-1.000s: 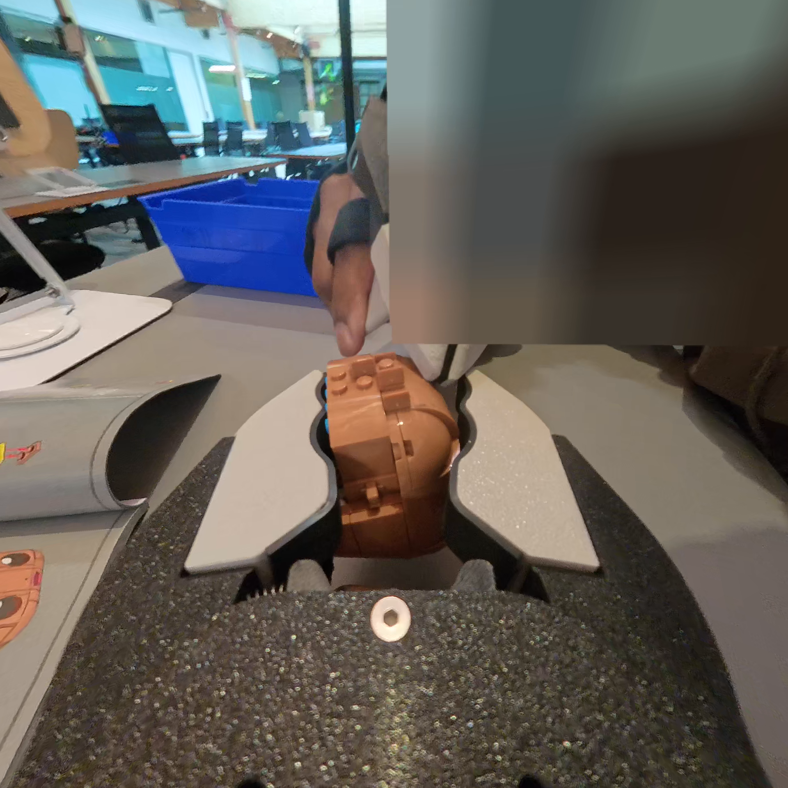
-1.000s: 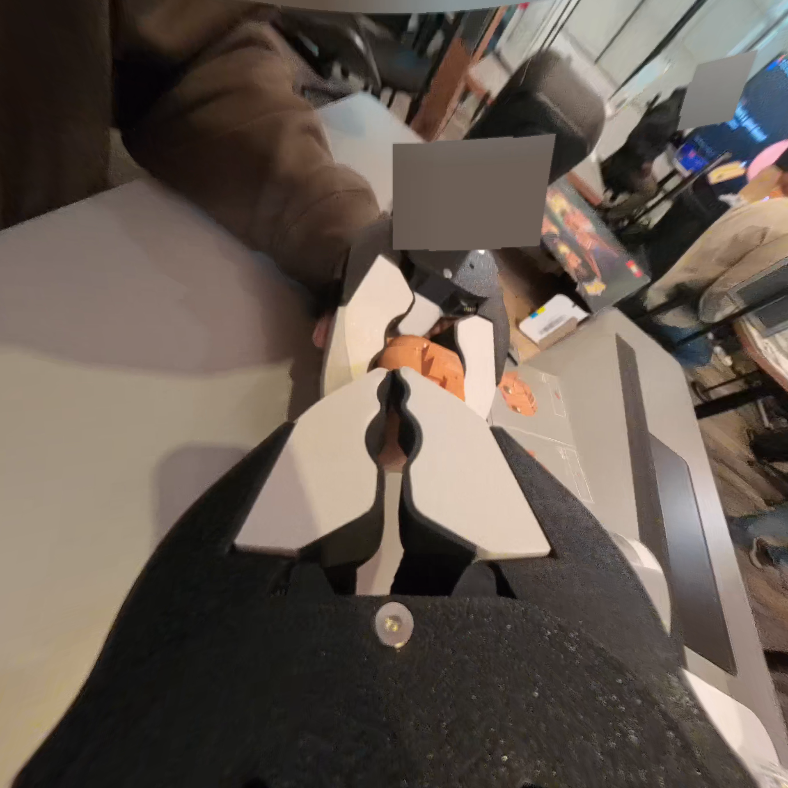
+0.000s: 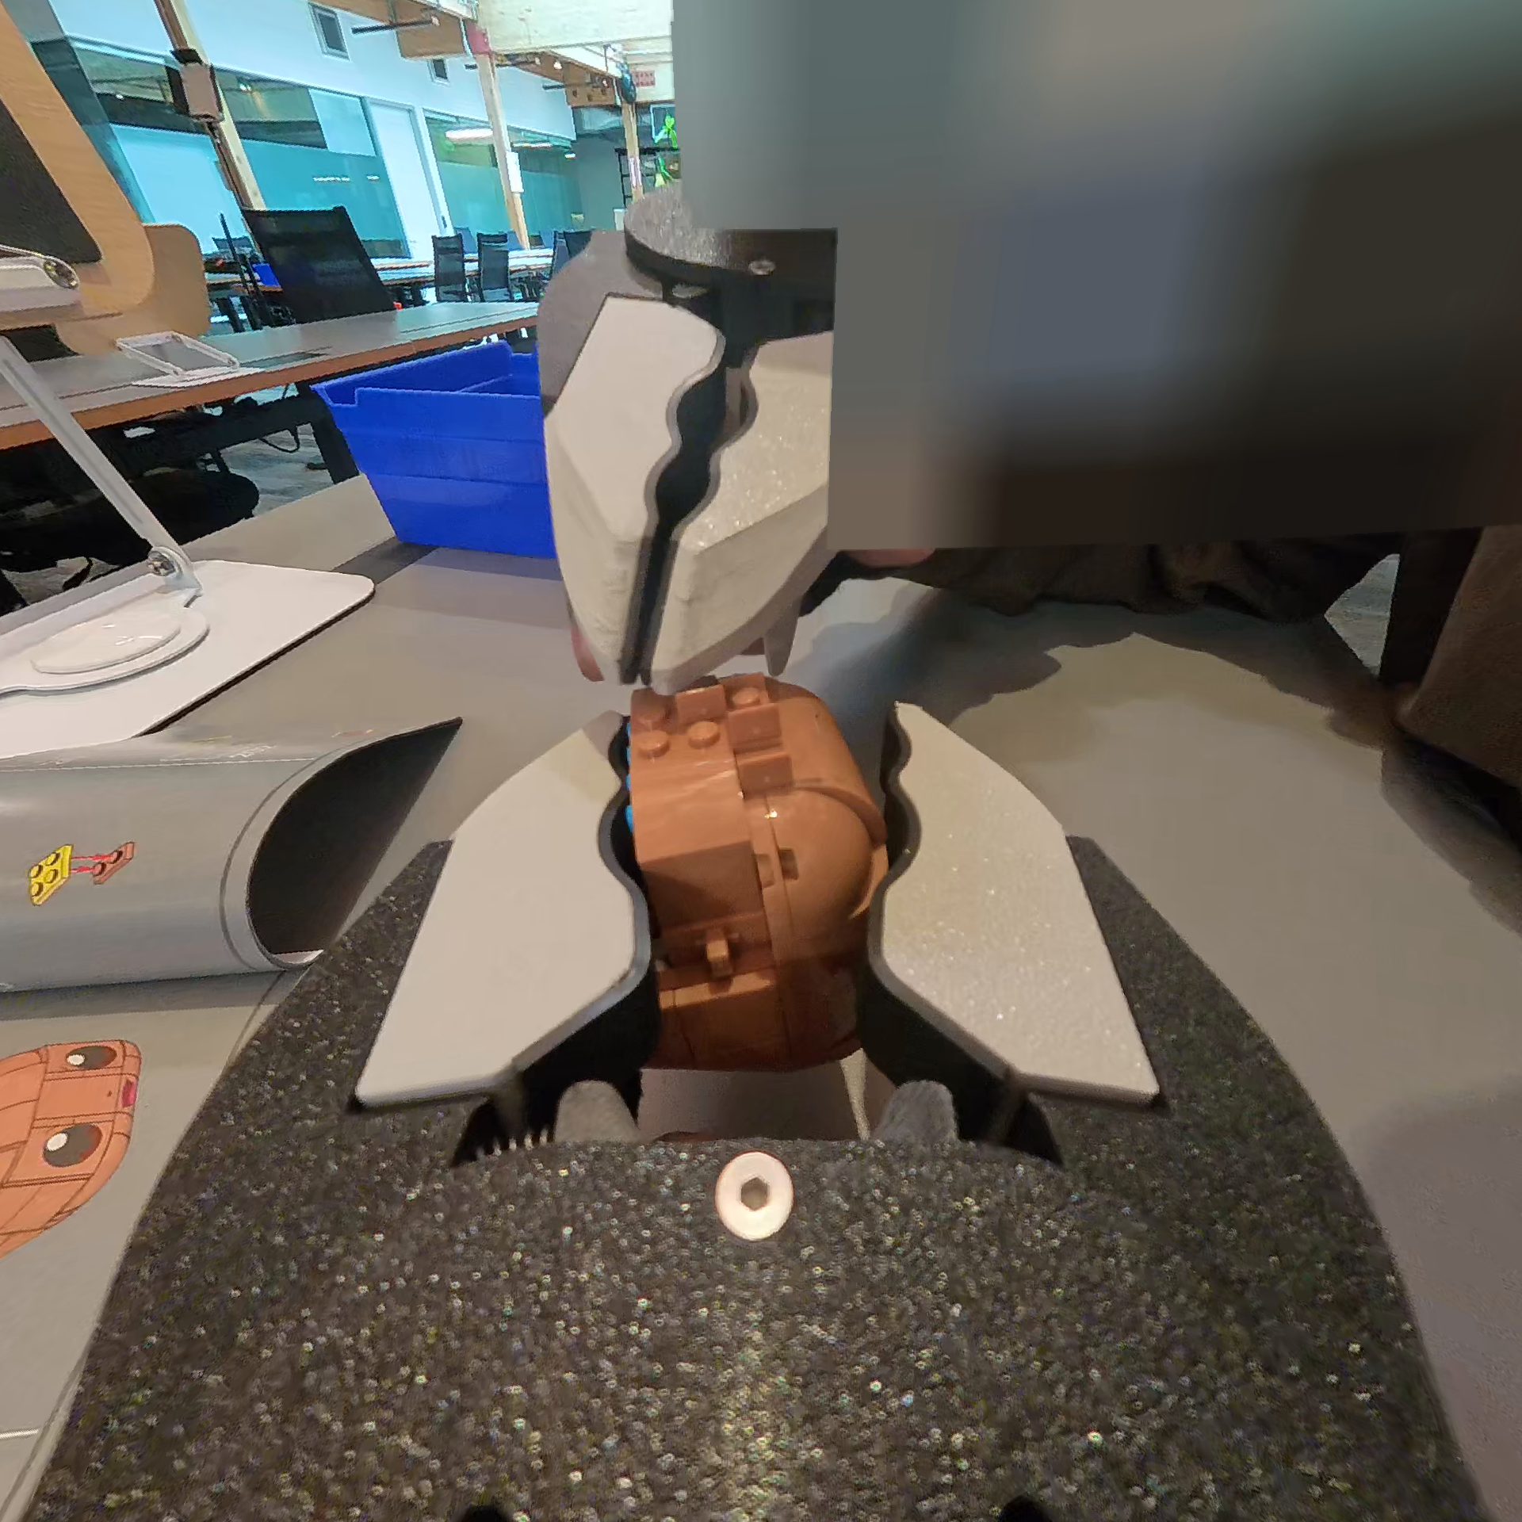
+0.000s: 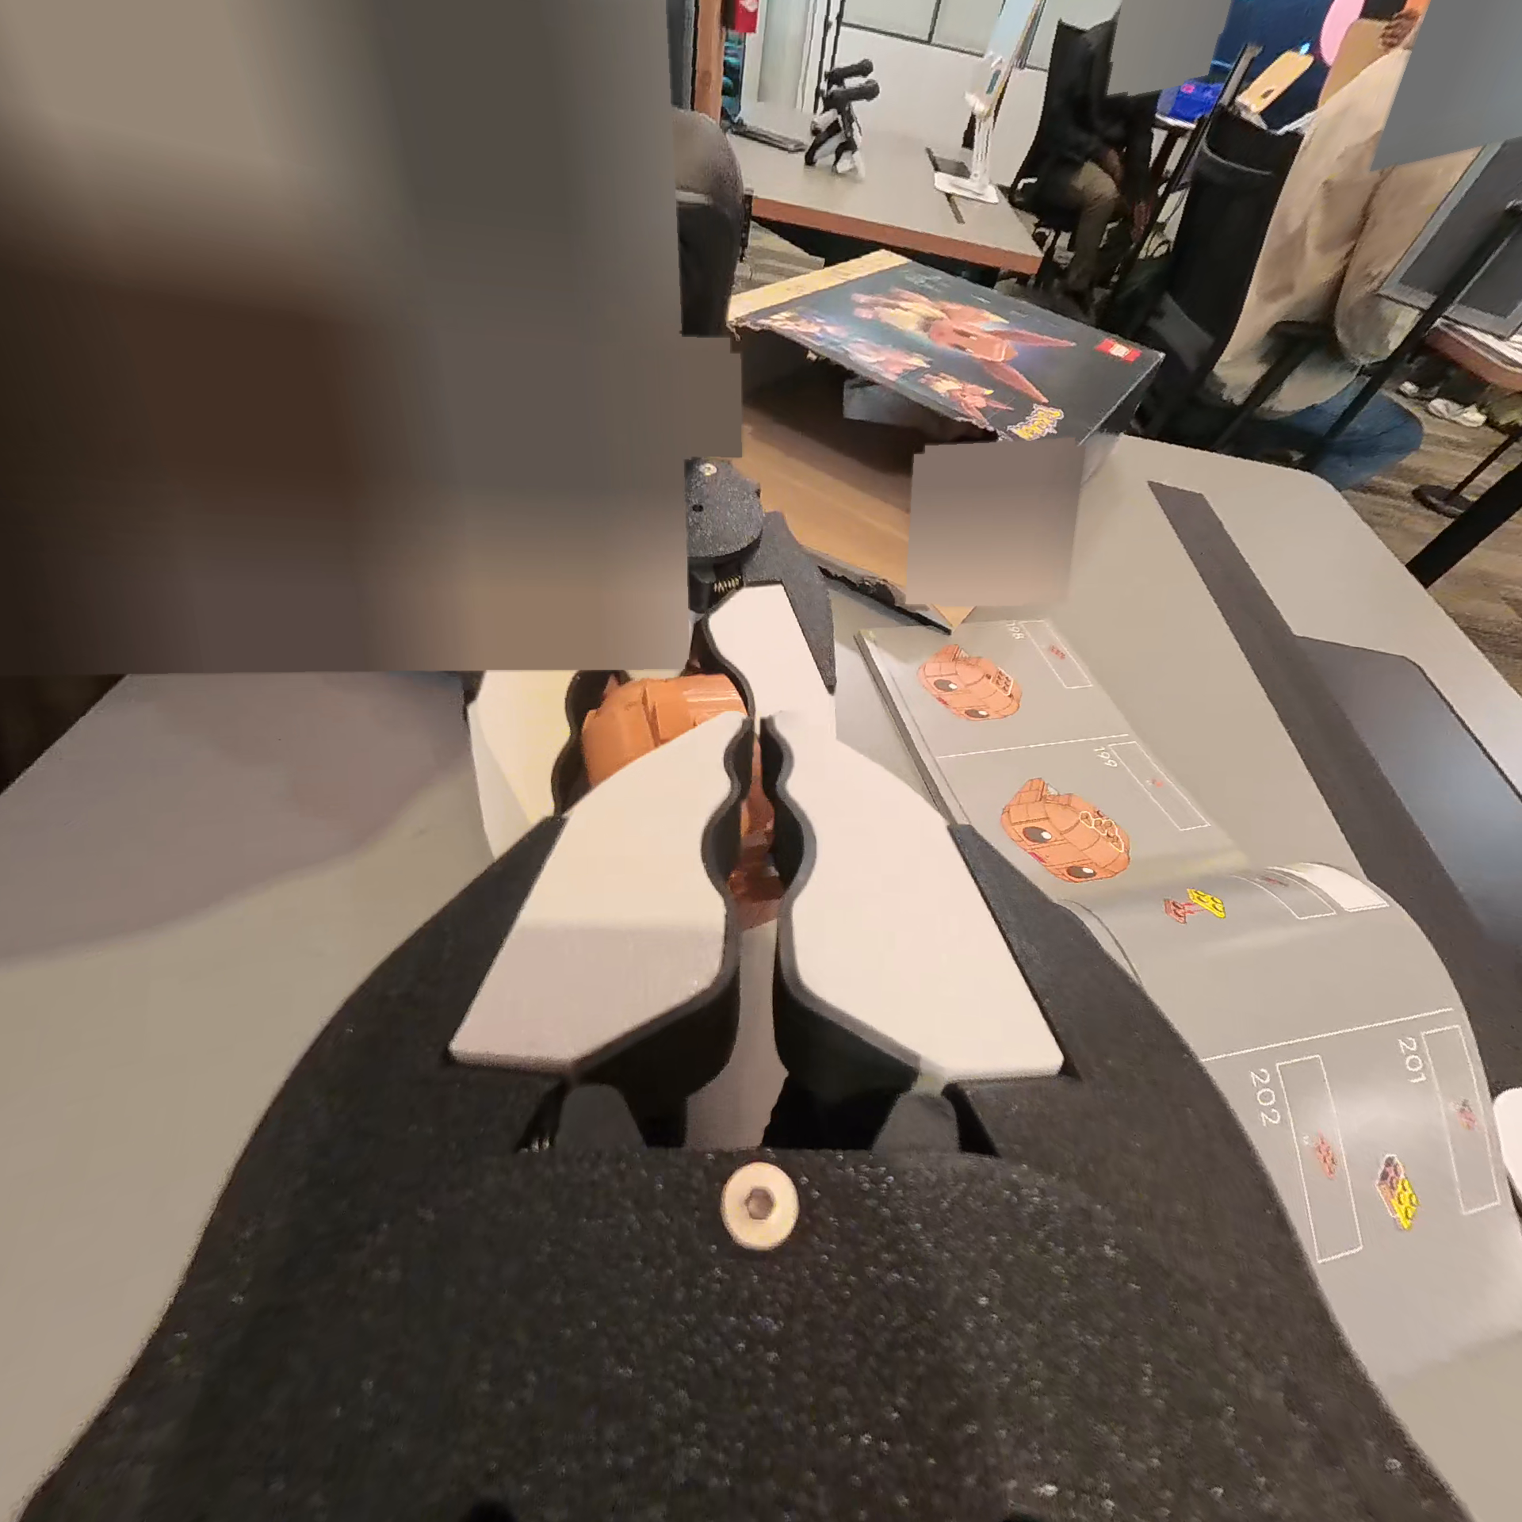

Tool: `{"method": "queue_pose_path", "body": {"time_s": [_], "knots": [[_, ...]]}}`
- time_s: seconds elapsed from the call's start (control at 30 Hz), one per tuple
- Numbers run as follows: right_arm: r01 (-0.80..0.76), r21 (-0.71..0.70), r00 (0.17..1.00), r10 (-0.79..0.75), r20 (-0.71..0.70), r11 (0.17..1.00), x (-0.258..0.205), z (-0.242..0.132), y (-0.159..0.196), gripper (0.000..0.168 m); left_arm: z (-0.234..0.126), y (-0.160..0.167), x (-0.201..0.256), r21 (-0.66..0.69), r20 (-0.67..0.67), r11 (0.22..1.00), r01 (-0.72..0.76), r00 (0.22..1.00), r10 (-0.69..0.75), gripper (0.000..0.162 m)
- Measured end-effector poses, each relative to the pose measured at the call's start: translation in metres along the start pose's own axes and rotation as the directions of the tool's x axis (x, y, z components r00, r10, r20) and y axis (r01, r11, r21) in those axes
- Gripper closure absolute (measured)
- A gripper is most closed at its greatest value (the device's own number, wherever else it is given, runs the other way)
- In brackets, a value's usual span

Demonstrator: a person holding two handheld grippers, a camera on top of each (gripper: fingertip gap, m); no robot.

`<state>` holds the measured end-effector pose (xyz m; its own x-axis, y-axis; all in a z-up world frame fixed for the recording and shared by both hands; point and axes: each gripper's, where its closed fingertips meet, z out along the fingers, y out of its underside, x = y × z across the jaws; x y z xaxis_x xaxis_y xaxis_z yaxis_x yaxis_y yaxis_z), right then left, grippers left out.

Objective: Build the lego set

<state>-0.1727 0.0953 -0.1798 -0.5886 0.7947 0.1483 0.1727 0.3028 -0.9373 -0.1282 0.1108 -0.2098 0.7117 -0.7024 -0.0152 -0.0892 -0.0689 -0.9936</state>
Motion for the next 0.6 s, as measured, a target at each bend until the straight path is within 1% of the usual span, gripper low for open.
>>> {"method": "queue_pose_path", "body": {"time_s": [0.13,0.23,0.37,0.47,0.6], "knots": [[0.025,-0.048,1.0,-0.026,-0.014,0.999,0.0022,0.0005,0.0076,0.168,0.0019,0.0035,0.0021,-0.027,-0.004,1.0,-0.013,1.0,0.013,0.105],[0.051,-0.06,0.998,-0.053,-0.026,0.997,0.0023,0.0001,0.0077,0.168,0.0026,0.0042,0.0026,-0.033,-0.006,0.999,-0.015,1.0,0.015,0.105],[0.025,0.004,1.0,-0.025,-0.019,1.0,0.0008,-0.002,-0.0014,0.164,0.0009,0.0027,-0.0018,-0.021,0.011,1.0,0.012,1.0,-0.012,0.105],[0.051,-0.033,0.998,-0.052,-0.043,0.998,0.0026,-0.0006,0.0047,0.168,0.0007,0.0031,-0.0019,-0.024,0.013,1.0,0.012,1.0,-0.012,0.105],[0.033,-0.04,0.999,-0.035,-0.037,0.999,0.0014,-0.0005,0.0067,0.168,0.002,0.0048,0.0008,-0.037,0.004,0.999,-0.006,1.0,0.006,0.105]]}}
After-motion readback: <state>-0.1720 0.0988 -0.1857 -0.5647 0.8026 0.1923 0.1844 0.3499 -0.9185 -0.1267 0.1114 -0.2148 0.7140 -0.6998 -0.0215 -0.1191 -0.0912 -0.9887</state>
